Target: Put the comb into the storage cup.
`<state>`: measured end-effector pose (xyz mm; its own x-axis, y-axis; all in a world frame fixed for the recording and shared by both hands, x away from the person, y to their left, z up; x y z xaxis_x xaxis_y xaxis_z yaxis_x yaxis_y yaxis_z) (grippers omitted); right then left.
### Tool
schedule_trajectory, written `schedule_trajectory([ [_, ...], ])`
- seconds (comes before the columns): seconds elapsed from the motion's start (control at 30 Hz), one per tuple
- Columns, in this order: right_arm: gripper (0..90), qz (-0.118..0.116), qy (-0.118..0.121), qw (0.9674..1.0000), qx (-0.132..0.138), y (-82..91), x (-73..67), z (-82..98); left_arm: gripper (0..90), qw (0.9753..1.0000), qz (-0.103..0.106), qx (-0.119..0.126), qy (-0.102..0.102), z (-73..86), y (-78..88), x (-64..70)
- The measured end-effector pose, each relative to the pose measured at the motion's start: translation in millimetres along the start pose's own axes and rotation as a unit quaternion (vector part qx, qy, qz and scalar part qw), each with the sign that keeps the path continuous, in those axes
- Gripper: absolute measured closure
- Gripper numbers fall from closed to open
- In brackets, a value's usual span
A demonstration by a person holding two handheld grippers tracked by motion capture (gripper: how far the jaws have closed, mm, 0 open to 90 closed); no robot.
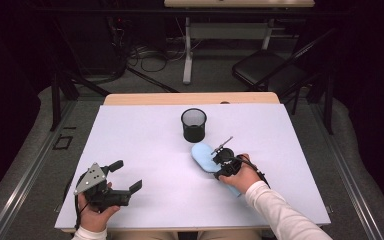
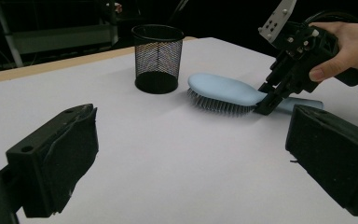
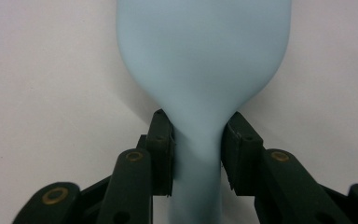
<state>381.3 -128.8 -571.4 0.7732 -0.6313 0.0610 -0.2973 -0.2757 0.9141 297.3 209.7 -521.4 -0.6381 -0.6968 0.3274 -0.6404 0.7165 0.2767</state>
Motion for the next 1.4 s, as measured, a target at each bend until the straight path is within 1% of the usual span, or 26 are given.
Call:
schedule_trajectory([
  [0.03,67.0,0.001,-0.001,1.0000,0.006,-0.7,-0.1,-0.1,2.5,1.0000,0.000,0.000,0.000,0.0,0.1,0.0],
  [0.07,67.1,0.001,0.001,1.0000,0.006,-0.6,-0.1,0.1,2.9,1.0000,0.000,0.000,-0.001,0.0,0.1,-0.1],
  [0.1,67.1,0.001,0.012,0.9999,0.003,-0.2,1.5,0.3,2.9,1.0000,0.002,0.000,0.000,0.0,0.0,-0.1],
  [0.17,67.2,-0.002,0.014,0.9999,-0.009,1.7,1.5,0.9,2.9,1.0000,0.000,0.000,0.000,0.0,0.1,-0.1],
  [0.27,67.5,0.001,0.016,0.9999,-0.001,0.9,1.6,1.2,2.9,1.0000,-0.001,0.000,0.000,0.0,0.1,0.0],
  [0.4,67.8,0.001,0.017,0.9998,-0.008,2.2,1.5,1.8,3.0,1.0000,-0.001,0.000,-0.001,0.0,0.0,0.0],
  [0.67,68.4,0.001,0.020,0.9998,-0.007,2.3,1.6,2.2,3.0,1.0000,-0.002,0.000,-0.001,0.0,0.2,0.0],
  [0.73,68.5,0.001,0.022,0.9997,-0.014,3.4,1.8,2.6,3.0,1.0000,-0.002,0.000,-0.001,0.0,0.2,0.0],
  [0.77,68.6,0.004,0.018,0.9998,0.005,0.9,1.5,2.2,3.0,1.0000,-0.002,0.001,-0.001,0.0,0.2,0.0],
  [0.8,68.7,0.008,0.011,0.9993,0.035,-2.7,0.9,1.5,3.0,1.0000,-0.002,0.001,-0.001,0.0,0.2,0.0],
  [0.83,68.8,0.001,0.015,0.9999,0.000,2.2,1.3,2.9,2.9,1.0000,-0.002,0.000,-0.001,0.0,0.2,0.0],
  [0.87,68.8,0.002,0.018,0.9998,-0.001,2.6,1.9,3.3,3.0,1.0000,-0.002,0.000,-0.001,0.0,0.2,0.0],
  [0.97,69.0,0.002,0.013,0.9999,0.002,2.7,1.1,3.8,3.0,1.0000,-0.002,0.000,-0.001,0.0,0.2,0.0],
  [1.0,69.0,0.003,0.014,0.9998,0.012,1.4,1.3,3.8,2.9,1.0000,-0.002,0.000,-0.001,0.1,0.2,0.0],
  [1.03,69.0,0.001,0.015,0.9999,0.005,2.7,1.6,4.3,2.9,1.0000,0.000,0.000,-0.001,0.1,0.1,0.0],
  [1.07,69.0,0.003,0.015,0.9998,0.013,1.8,1.7,4.4,3.0,1.0000,0.000,0.000,0.000,0.1,0.1,0.0],
  [1.1,69.1,0.002,0.016,0.9998,0.010,2.3,1.9,4.7,3.0,1.0000,-0.001,0.000,-0.001,0.1,0.1,0.0],
  [1.13,69.1,0.001,0.015,0.9999,0.002,3.6,1.8,5.2,2.9,1.0000,-0.001,0.000,-0.001,0.1,0.1,0.0],
  [1.17,69.1,0.001,0.014,0.9999,0.010,2.7,1.5,5.2,2.9,1.0000,0.000,0.000,-0.001,0.1,0.1,0.0],
  [1.2,69.1,0.001,0.016,0.9998,0.008,3.1,1.6,5.5,2.9,1.0000,-0.001,0.000,-0.001,0.1,0.1,0.0],
  [1.3,69.2,0.004,0.014,0.9997,0.020,2.0,1.0,5.6,2.9,1.0000,-0.001,0.001,-0.001,0.1,0.0,0.0],
  [1.4,69.2,0.001,0.012,0.9998,0.013,3.5,0.6,6.4,3.0,1.0000,-0.001,0.000,-0.001,0.1,0.0,0.0],
])
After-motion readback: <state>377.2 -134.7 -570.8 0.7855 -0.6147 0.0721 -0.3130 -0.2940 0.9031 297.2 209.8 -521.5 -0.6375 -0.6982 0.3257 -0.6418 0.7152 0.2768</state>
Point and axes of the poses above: each handheld gripper's, and its own axes: y roughly backward along the jaws, z roughly out of its underside, x roughly to its right, the point moved 4 cm from there along -y, roughly forward along the jaws, and after that the axes turned 14 degrees about y, right-handed, at the moved point
